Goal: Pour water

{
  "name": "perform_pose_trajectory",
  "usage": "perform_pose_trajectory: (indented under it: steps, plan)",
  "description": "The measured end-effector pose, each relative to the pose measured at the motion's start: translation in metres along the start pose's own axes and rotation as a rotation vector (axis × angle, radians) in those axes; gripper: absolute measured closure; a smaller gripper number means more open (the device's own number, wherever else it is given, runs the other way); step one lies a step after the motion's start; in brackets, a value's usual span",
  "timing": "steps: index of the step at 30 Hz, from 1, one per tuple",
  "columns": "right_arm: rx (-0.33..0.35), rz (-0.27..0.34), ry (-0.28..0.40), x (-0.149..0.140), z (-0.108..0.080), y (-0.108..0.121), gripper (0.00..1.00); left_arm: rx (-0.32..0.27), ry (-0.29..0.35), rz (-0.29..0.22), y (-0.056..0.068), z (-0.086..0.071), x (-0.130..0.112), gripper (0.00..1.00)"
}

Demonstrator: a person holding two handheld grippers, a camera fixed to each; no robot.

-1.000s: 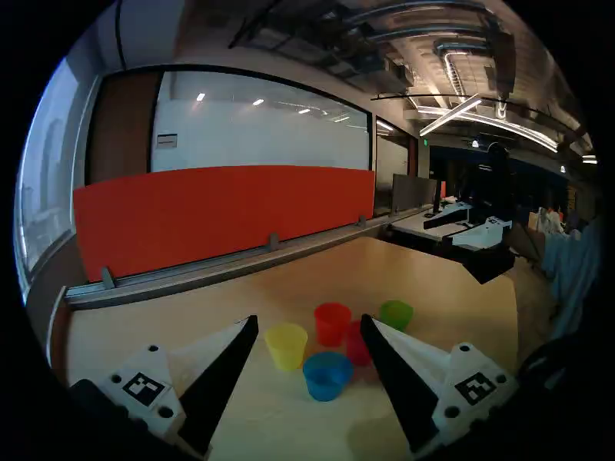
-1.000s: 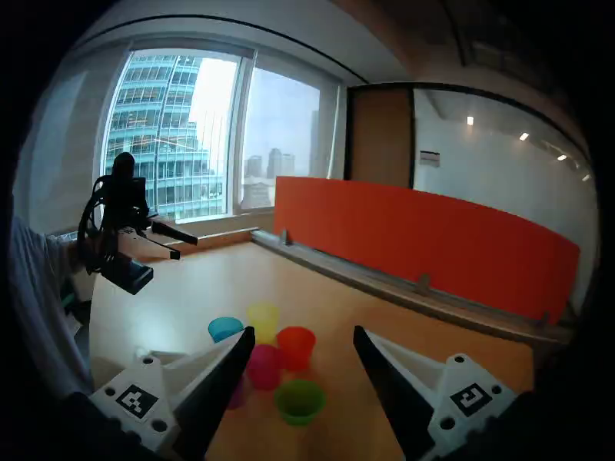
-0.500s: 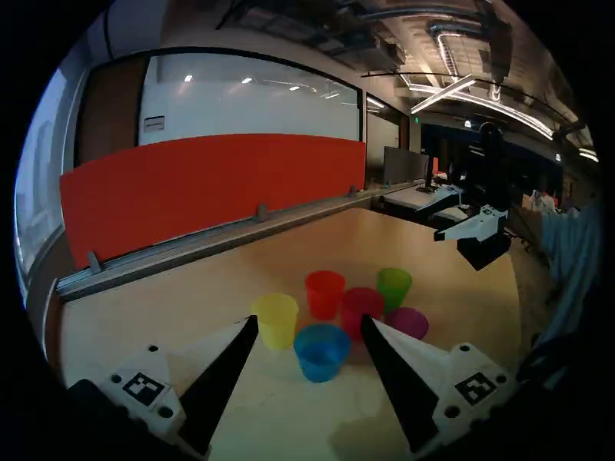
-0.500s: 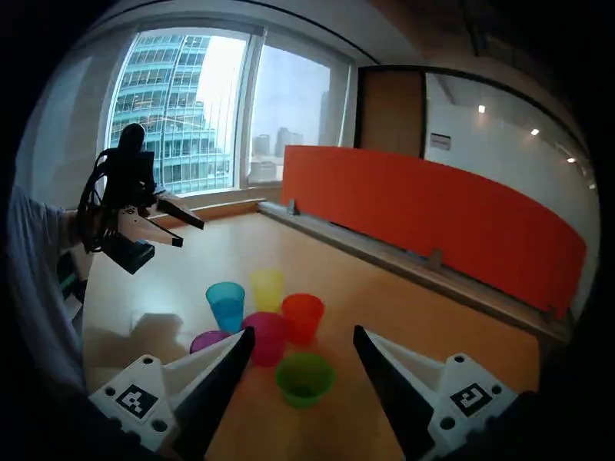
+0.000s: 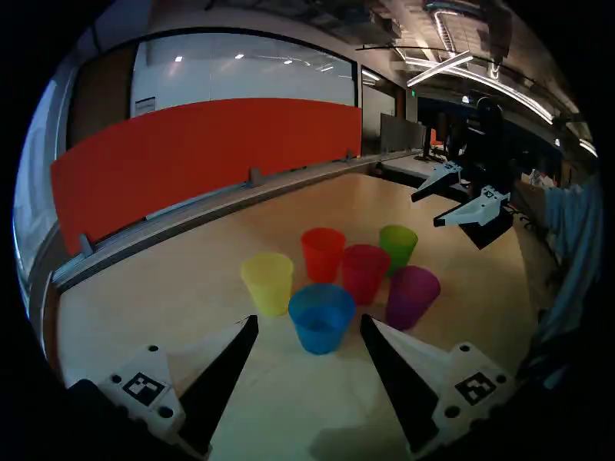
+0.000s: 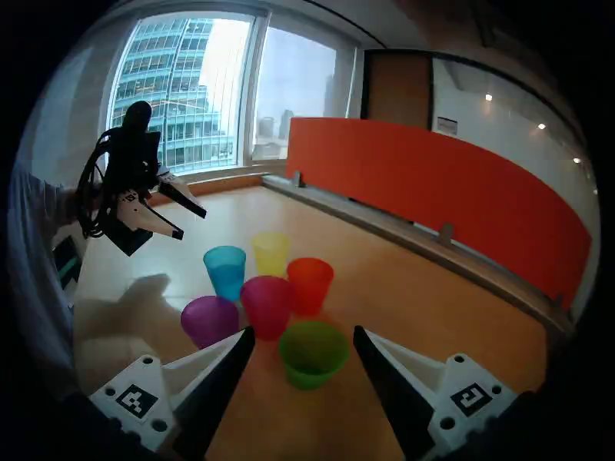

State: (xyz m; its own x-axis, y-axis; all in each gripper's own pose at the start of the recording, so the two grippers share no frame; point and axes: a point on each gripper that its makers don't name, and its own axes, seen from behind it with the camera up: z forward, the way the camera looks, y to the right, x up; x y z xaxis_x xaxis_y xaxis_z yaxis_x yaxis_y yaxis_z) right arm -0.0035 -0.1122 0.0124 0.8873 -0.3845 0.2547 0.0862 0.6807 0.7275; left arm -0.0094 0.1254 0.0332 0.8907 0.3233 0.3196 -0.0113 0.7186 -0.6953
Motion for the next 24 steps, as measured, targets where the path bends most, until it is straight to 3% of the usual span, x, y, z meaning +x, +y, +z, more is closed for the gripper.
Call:
perform_pose_trajectory:
  steps: [11,24]
  plan:
    - [-0.013,0.014,-0.064,-0.033,0.013,0.004,0.01,-0.023,-0.088,0.0,0.002,0.016,-0.031,0.01]
    - [-0.001,0.026,-0.139,-0.062,0.027,0.006,0.01,-0.052,-0.139,-0.002,0.002,0.037,-0.043,0.01]
